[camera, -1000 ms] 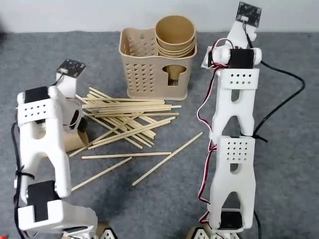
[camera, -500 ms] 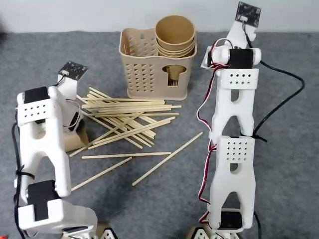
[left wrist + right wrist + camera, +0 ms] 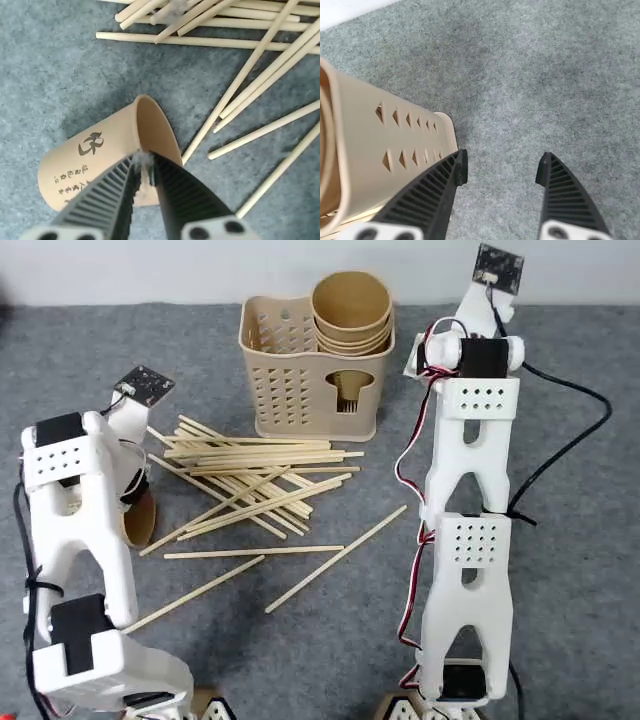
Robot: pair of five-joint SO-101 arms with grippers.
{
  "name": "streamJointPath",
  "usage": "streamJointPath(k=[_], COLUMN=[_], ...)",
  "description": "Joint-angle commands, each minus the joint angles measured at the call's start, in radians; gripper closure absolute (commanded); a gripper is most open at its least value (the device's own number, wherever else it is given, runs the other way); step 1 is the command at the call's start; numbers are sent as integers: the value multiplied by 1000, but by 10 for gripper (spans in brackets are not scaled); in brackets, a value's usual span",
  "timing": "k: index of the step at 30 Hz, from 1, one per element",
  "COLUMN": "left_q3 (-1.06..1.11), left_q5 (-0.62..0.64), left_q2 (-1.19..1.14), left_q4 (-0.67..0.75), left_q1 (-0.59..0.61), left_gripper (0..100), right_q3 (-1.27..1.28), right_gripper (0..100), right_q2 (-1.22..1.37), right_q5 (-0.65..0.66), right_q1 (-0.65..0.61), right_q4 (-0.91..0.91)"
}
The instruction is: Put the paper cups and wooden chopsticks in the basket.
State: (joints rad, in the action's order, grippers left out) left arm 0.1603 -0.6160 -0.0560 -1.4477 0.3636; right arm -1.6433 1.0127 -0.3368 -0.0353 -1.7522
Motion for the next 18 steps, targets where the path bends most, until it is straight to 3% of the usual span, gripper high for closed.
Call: streamJointPath(k=[1,4,13,18], left_q3=[-71,-171,-397,-400], left_q5=[-9,-32,-338,-463], left_q2=[9,9,12,3], left_q4=[-6,-6,-25,-198], left_q1=[-14,-51,-44,-18], left_gripper=[987,987,985,970], right_q3=[-40,-40,-40,-40], right_gripper=[757,757,757,757], right_q2=[-22,-24,-24,-24], right_q5=[-8,-8,-49,-49], right_q1=[-7,-7,-8,-18], right_q4=[-38,-38,-38,-38])
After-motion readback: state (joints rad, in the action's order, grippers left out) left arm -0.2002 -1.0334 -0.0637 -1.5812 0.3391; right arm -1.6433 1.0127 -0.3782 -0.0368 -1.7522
